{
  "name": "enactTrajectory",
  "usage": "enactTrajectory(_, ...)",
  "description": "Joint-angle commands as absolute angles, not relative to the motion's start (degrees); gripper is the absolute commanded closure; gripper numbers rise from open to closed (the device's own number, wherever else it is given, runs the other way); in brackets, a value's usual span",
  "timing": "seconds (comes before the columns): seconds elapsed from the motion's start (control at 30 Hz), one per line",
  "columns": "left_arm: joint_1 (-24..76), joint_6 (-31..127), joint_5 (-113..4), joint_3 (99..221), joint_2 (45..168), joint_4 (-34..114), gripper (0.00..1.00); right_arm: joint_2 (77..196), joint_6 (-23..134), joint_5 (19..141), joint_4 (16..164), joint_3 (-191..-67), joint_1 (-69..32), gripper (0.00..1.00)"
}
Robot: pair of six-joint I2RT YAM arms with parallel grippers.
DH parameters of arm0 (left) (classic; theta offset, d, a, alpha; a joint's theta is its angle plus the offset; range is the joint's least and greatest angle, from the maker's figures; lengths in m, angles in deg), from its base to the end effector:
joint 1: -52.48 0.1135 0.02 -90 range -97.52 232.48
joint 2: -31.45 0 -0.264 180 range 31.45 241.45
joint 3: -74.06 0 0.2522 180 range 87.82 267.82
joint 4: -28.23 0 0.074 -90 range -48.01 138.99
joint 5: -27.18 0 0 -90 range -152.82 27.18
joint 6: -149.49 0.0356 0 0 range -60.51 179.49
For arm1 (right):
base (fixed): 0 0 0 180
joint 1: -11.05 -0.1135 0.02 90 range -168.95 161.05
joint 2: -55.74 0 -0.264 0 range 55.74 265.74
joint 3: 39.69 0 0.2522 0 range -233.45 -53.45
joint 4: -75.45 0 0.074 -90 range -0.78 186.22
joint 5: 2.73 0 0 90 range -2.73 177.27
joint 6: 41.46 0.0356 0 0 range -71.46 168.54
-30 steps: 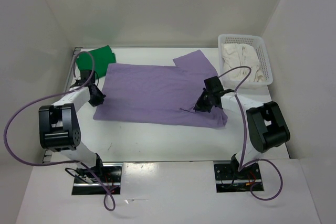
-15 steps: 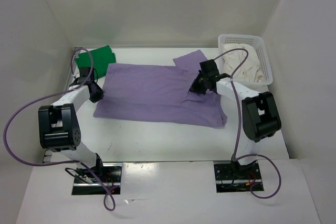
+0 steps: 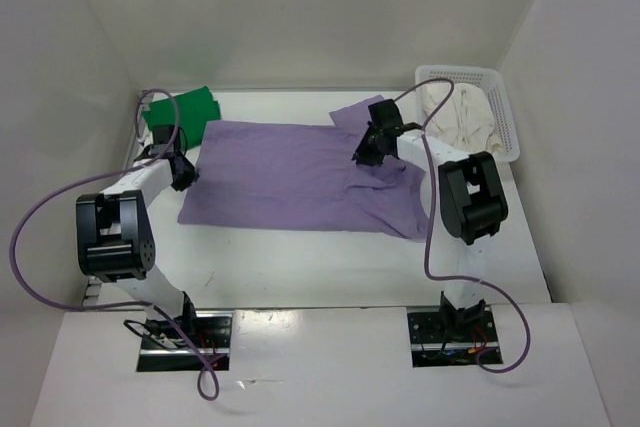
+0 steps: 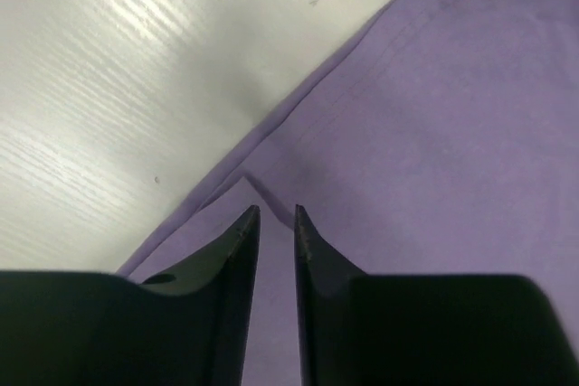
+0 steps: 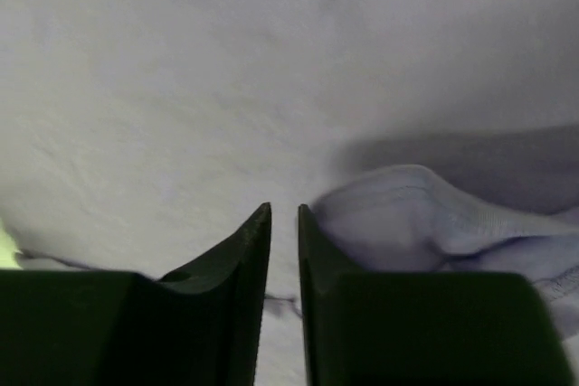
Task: Fold and stack the t-shirts
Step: Fold the flattened tshirt in 1/3 of the way
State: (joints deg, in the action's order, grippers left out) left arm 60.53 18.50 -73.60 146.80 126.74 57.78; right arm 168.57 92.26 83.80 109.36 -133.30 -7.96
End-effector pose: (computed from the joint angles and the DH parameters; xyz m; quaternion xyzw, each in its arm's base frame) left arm 0.3399 0.0548 0.1937 -0.4185 0.8440 -0.0065 0.3352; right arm 0.4023 0.1409 0.1862 0.1935 0.9283 0.1890 0.2549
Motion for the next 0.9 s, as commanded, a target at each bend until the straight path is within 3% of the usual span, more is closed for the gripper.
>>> enactTrajectory(0.0,60.48,17.57,-74.33,149.86,122.26,54.47,0.70,168.24,90.20,85.86,109.78,-139.23,-8.55,0.75)
enactTrajectory(0.07,60.48,17.57,-72.06,150.48,120.93,54.47,0.51,167.01,89.58,86.56,111.09,-139.76,-8.55,0.64)
enactTrajectory(0.17,60.48,17.57,-68.29,149.96,117.59,56.05,0.38,163.68,88.26,87.18,111.89,-138.80,-8.55,0.55)
enactTrajectory(0.27,59.86,16.34,-64.58,145.40,112.59,56.66,0.40,156.66,89.66,87.97,111.37,-131.78,-8.55,0.56)
enactTrajectory(0.4,56.44,15.02,-59.05,139.42,108.45,57.72,0.56,146.55,93.97,87.45,110.23,-117.31,-8.55,1.00)
enactTrajectory(0.47,54.42,13.53,-56.67,136.70,107.74,57.20,0.65,140.40,96.33,87.44,110.92,-112.97,-8.55,1.00)
enactTrajectory(0.57,51.34,12.91,-56.05,135.98,107.12,56.50,0.68,133.64,96.96,91.11,113.47,-107.34,-8.55,1.00)
enactTrajectory(0.63,50.29,12.91,-55.52,135.45,107.12,55.89,0.68,132.64,95.56,91.14,113.47,-104.87,-4.36,0.90)
enactTrajectory(0.8,48.09,11.86,-54.91,134.32,107.65,53.95,0.68,139.90,91.44,88.94,112.24,-109.85,-0.64,0.80)
enactTrajectory(0.87,46.69,11.85,-54.30,134.31,107.65,53.42,0.68,143.35,91.43,89.90,111.72,-111.71,-0.64,0.65)
